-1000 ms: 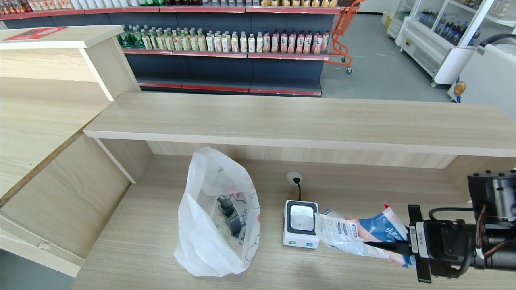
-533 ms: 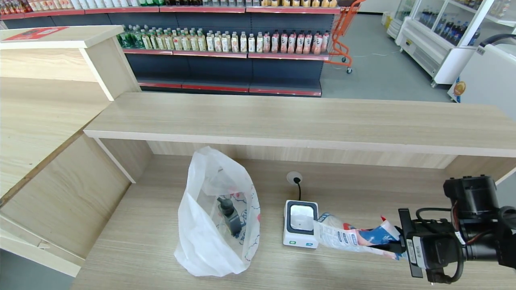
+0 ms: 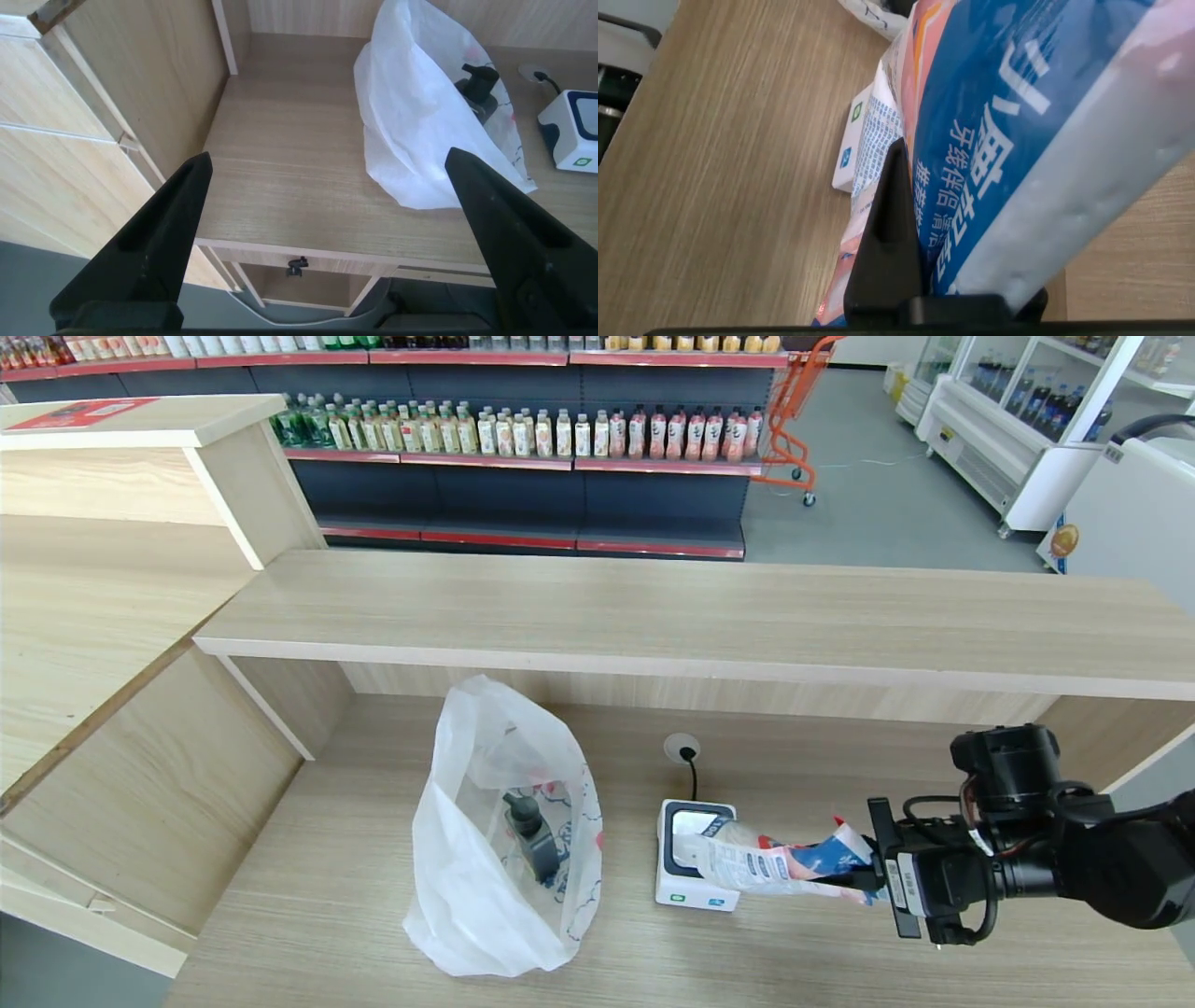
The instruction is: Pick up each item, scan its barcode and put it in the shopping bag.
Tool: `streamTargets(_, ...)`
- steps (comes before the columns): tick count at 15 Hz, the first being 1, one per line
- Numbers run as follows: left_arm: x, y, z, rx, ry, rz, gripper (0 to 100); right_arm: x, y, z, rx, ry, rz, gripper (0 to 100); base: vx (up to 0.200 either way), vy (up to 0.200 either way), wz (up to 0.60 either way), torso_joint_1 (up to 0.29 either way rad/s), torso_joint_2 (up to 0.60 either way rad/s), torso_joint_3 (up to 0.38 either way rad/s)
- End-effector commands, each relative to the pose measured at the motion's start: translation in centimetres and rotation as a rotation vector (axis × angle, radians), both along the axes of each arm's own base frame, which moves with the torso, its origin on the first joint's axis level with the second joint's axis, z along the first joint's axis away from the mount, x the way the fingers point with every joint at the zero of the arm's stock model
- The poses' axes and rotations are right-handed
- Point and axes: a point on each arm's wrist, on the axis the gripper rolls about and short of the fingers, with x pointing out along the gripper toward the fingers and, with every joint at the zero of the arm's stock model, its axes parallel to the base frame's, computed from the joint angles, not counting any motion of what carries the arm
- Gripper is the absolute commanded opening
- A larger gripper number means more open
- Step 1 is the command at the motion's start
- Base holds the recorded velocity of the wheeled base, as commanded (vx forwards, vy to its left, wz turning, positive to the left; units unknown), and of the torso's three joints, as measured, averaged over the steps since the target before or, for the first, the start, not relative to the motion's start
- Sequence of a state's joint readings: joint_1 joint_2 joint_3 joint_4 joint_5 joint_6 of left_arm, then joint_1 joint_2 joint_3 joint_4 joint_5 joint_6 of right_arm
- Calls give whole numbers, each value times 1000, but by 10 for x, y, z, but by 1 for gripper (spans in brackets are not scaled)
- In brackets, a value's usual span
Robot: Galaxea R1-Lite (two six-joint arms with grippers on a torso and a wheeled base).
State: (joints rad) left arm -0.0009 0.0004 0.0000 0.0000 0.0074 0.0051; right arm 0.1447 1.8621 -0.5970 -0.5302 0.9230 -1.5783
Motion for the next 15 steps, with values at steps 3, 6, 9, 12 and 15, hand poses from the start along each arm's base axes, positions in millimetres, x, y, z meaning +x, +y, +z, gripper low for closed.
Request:
streamTargets(3,0,0,0,-1,0,0,100,18,4,-15,2,11,9,0,0,0,0,0,0,0)
streamTargets(6,0,0,0,-1,0,0,100,29,11,-16,35,2,57,0,0,0,0,0,0,0)
streamTargets(9,0,0,0,-1,0,1,100,35,13,-18,51,-3,81,0,0,0,0,0,0,0)
streamTargets(12,0,0,0,-1,0,0,100,40,12,-14,66,-36,87,0,0,0,0,0,0,0)
streamTargets(15,0,0,0,1,0,0,100,49,11,-23,72,-8,82,0,0,0,0,0,0,0)
